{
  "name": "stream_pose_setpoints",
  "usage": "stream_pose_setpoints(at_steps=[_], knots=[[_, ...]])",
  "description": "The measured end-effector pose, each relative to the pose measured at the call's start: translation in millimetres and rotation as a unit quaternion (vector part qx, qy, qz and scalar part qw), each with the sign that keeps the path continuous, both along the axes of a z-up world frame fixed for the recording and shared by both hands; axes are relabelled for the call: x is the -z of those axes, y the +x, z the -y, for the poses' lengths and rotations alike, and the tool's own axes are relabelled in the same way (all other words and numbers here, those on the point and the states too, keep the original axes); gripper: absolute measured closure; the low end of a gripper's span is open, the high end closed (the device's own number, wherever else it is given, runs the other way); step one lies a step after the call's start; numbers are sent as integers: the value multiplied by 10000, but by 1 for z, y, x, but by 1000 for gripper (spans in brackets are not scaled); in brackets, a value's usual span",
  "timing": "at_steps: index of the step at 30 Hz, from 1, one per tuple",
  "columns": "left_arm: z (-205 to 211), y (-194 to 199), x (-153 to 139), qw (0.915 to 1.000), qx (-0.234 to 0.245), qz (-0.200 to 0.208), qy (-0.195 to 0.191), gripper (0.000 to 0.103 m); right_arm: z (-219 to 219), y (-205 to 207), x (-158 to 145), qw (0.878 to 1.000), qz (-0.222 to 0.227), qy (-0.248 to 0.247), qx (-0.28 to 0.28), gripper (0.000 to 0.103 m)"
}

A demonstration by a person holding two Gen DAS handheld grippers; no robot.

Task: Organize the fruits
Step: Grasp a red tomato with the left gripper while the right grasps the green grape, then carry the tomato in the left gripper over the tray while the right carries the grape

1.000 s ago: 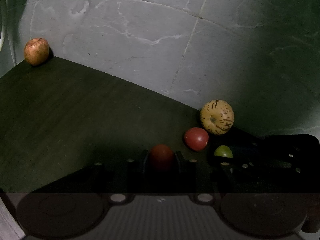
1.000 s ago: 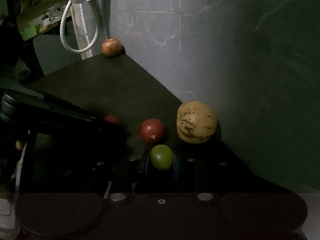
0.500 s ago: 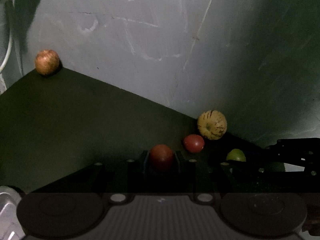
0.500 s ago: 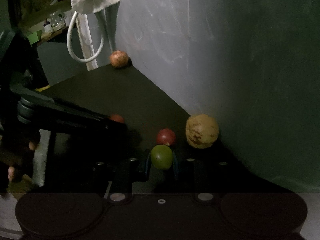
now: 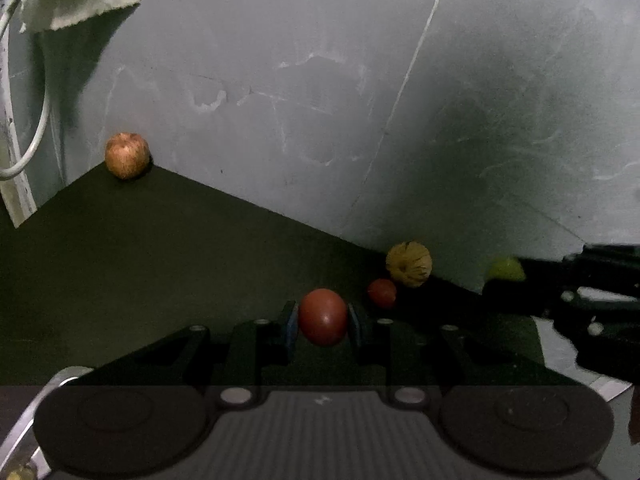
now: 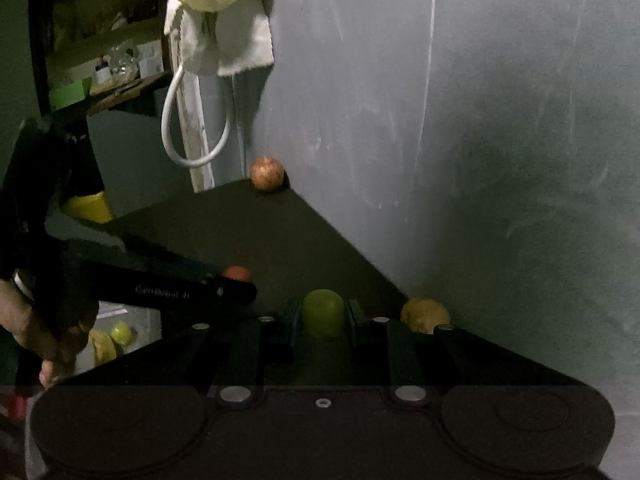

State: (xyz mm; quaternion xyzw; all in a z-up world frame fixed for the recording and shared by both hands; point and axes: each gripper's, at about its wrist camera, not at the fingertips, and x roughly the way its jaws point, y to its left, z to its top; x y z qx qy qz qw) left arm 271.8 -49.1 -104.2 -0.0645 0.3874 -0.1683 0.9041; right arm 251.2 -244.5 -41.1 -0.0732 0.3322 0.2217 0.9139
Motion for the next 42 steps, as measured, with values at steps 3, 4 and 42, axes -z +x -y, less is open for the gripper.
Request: stream_pose_setpoints(at_steps=[3, 4, 42], knots=[[-4, -6, -8, 9999, 74, 80, -52, 75, -6, -10, -17, 9999, 126, -49, 38, 79], [-5, -8, -10, 9999, 98, 102, -70, 75, -8, -14, -22, 9998, 164, -68, 56, 79], [-63, -252, -19, 9666, -2556, -62, 165, 75, -40, -137, -42, 9673, 88, 478, -2488, 79]])
